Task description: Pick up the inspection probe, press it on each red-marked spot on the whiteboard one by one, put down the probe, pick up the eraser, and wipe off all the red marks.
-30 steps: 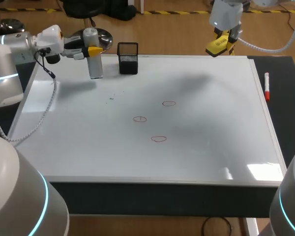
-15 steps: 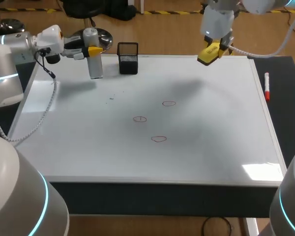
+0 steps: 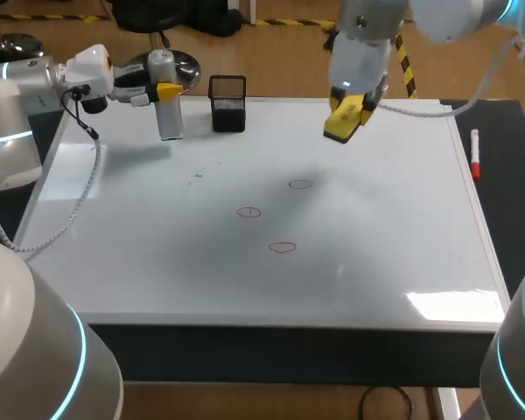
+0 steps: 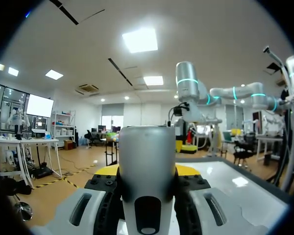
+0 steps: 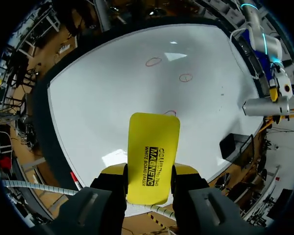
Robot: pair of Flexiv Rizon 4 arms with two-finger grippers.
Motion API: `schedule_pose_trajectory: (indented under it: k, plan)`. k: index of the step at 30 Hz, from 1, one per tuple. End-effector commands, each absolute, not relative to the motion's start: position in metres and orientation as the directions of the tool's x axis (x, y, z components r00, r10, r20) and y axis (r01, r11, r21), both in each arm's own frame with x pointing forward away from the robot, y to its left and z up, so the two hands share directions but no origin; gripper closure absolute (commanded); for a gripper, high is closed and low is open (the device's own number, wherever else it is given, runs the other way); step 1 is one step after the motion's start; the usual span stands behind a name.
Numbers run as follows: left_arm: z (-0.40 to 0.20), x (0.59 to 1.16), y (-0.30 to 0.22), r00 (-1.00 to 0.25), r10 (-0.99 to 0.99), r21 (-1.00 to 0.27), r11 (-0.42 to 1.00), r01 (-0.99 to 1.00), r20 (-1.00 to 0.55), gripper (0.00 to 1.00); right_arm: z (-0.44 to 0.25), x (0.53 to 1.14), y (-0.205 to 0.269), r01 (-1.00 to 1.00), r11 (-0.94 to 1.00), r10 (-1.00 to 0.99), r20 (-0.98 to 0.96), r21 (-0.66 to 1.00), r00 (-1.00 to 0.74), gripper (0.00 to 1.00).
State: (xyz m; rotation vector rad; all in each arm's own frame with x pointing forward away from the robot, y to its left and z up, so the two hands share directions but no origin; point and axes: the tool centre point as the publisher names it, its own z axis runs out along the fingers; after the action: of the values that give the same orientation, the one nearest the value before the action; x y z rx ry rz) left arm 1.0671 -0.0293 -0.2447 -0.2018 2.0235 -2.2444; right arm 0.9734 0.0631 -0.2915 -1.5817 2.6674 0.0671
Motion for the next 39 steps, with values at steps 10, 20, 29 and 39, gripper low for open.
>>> schedule_pose_trajectory:
  k: [10, 20, 29, 39]
  plan:
    - [-0.242, 1.065, -0.03, -0.984, -0.177, -0.995, -0.101, -0.005, 0.023, 1.0, -0.305, 0.916, 0.137, -0.925, 0.378, -0.926, -0.011, -0.031, -0.378, 1.0]
    - [-0.242, 1.065, -0.03, -0.984, -0.177, -0.995, -0.101, -0.005, 0.023, 1.0, -0.334, 0.889, 0.203, -0.932, 0.364, -0.93, -0.047, 0.008, -0.364, 1.0]
    - [-0.242, 1.065, -0.03, -0.984, -0.177, -0.995, -0.101, -0.005, 0.023, 1.0, -0.354, 0.878, 0.247, -0.94, 0.34, -0.938, -0.053, 0.025, -0.341, 1.0]
    - [-0.242, 1.065, -0.03, -0.984, -0.177, -0.995, -0.101, -0.005, 0.023, 1.0, -0.385, 0.867, 0.277, -0.941, 0.335, -0.942, -0.015, 0.043, -0.336, 1.0]
